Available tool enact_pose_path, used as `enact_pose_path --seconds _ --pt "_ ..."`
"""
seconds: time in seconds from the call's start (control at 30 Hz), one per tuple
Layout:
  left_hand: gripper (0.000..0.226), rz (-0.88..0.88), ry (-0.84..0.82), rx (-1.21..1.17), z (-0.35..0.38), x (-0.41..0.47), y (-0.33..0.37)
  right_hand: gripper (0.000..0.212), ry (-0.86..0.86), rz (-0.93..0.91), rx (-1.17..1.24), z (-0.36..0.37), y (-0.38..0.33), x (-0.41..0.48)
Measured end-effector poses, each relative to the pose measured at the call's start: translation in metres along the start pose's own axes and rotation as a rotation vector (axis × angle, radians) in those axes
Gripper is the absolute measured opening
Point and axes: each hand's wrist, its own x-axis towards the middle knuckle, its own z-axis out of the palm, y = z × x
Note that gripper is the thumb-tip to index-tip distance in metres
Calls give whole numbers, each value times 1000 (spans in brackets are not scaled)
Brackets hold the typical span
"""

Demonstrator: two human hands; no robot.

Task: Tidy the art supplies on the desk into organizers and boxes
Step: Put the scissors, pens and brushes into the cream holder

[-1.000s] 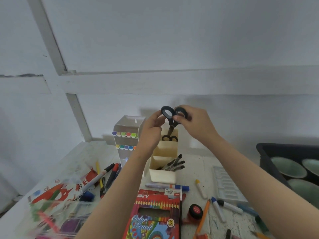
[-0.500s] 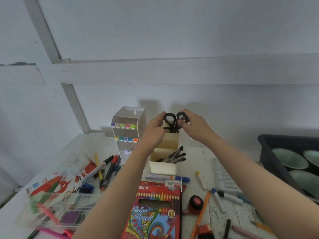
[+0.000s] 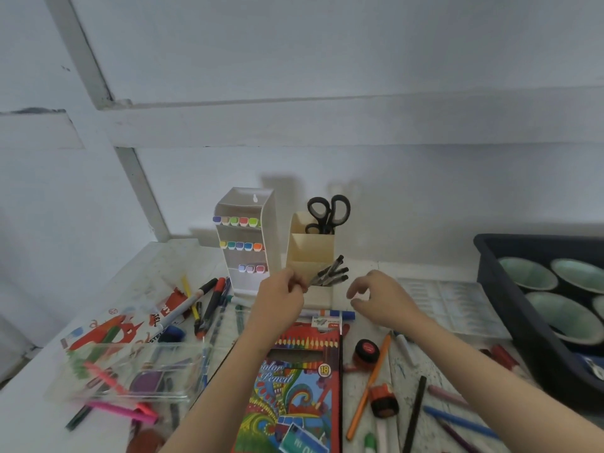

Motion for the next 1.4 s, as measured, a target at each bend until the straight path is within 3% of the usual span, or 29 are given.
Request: enact_pose_path --seconds 0.27,0.4,0.53,0.73,0.97,1.2,1.4 --pt "27 -58 -92 83 -2 -12 -13 13 -23 8 -82 20 1 -5" --pt "29 -58 -97 79 -5 -15 -16 8 -16 -34 27 9 4 -9" --pt "33 -47 -80 30 -9 -17 -18 16 201 -165 352 -23 -13 -20" --pt "39 29 9 -57 -13 -16 -5 16 510 -450 338 -75 -62 -31" --pt "35 48 70 -95 -19 -14 0 14 747 -465 636 -89 -92 -14" --pt "40 -1 65 -93 -20 -21 -13 13 538 -305 476 -56 -72 14" --pt "39 -45 69 -159 -22 -27 -13 14 468 -235 399 -41 -64 21"
